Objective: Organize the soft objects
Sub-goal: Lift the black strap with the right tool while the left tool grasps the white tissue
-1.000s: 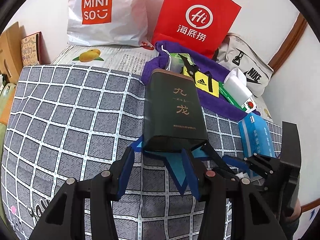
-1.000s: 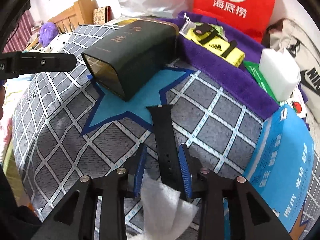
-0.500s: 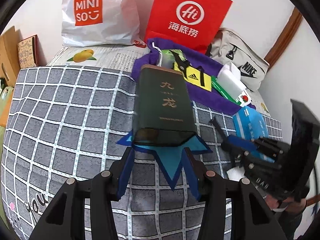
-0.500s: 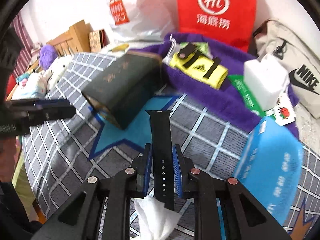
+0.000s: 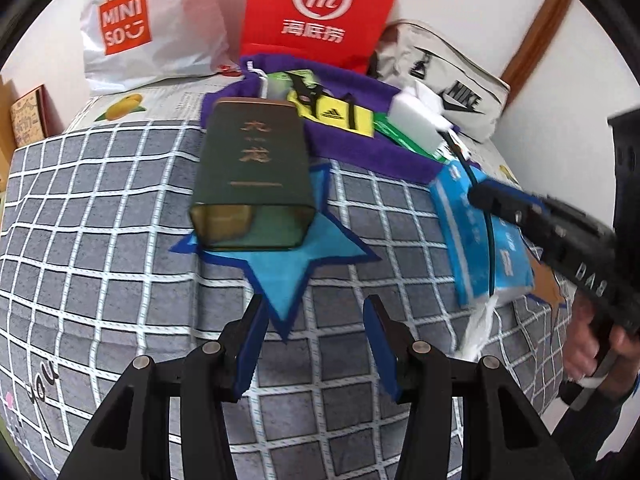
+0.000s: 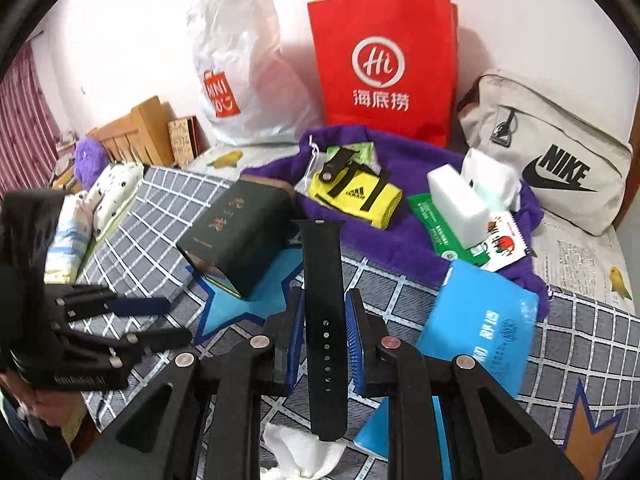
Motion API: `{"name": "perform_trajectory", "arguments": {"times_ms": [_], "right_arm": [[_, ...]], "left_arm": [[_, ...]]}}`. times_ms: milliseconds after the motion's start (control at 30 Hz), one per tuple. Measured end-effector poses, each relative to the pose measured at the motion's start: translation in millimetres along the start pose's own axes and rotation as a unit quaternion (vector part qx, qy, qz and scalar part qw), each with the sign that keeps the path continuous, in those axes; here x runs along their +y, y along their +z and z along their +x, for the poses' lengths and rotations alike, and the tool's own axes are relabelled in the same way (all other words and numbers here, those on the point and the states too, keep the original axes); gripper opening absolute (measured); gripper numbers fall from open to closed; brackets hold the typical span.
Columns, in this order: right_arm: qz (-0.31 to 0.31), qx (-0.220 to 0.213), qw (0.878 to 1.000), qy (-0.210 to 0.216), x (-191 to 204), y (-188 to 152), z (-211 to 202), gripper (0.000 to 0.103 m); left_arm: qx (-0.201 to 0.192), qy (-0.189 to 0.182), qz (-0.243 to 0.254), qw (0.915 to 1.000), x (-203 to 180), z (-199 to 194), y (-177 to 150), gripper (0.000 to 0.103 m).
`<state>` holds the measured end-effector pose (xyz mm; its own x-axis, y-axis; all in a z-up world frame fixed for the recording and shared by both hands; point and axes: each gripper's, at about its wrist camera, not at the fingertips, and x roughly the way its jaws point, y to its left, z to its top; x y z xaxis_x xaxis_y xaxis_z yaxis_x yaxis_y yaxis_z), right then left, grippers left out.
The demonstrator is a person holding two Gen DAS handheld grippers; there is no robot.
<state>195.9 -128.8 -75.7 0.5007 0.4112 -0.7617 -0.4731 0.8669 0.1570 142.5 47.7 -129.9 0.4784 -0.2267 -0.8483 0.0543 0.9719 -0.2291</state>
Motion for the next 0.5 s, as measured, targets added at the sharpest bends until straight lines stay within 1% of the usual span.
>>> {"name": "perform_trajectory", "arguments": {"times_ms": [300, 500], "right_arm": [[0.011, -0.040, 0.999, -0.021, -12.7, 4.6, -37.5, 0.020], [0.025, -0.042, 0.998, -0.039, -28.3, -11.7, -54.5, 0.020]], "left_arm": [[0.009, -0.020, 0.032, 0.9992, -29.7, 0.0, -12.7, 0.048], [0.024, -0.038, 0.060, 0.9972, -57.2, 13.7, -21.5, 0.049]]}}
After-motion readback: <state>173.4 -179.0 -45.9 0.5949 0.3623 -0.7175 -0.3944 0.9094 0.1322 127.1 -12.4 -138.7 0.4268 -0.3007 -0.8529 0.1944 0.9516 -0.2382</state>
